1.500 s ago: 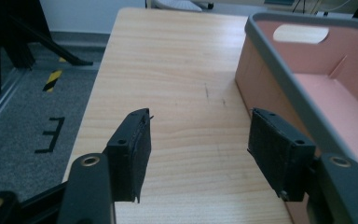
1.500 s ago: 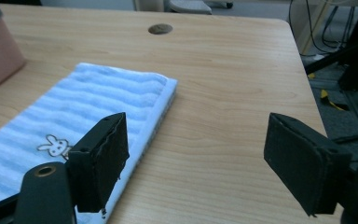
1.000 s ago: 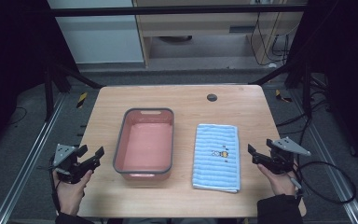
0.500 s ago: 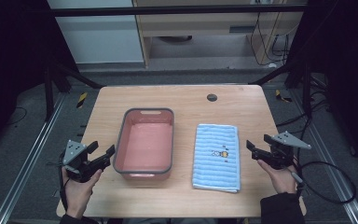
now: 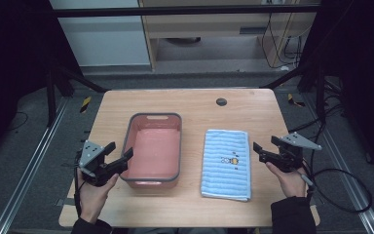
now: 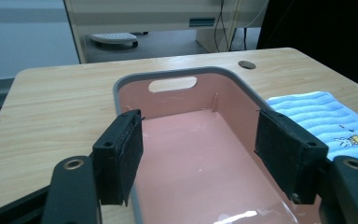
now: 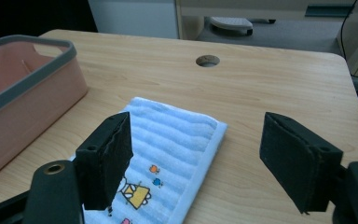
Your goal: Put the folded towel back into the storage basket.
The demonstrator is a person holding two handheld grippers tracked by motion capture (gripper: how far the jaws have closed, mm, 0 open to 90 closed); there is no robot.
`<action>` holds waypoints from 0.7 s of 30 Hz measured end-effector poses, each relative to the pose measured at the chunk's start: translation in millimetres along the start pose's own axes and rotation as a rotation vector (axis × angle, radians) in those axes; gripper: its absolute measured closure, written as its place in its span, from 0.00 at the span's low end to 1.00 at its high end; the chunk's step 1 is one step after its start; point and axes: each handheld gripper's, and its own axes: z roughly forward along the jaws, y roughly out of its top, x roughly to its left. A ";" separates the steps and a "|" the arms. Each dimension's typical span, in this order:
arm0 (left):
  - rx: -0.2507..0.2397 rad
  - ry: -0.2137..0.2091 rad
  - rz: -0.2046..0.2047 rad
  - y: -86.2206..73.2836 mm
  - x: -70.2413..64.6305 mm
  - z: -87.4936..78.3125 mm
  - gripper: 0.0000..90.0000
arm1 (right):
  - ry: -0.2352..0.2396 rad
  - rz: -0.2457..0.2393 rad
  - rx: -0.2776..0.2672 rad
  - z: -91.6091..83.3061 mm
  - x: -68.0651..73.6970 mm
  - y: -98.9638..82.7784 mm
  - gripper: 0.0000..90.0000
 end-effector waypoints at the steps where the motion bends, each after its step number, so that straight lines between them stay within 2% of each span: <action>1: -0.001 -0.006 0.001 0.4 -2.4 1.4 0.35 | 0.005 -0.003 -0.005 0.4 0.7 0.6 0.28; 10: 0.014 -0.054 0.029 3.2 -27.7 15.8 0.36 | 0.014 -0.007 -0.002 6.7 6.0 5.6 0.28; 21: 0.023 -0.097 0.069 3.0 -56.4 28.5 0.36 | 0.004 -0.007 0.000 7.7 3.6 7.4 0.32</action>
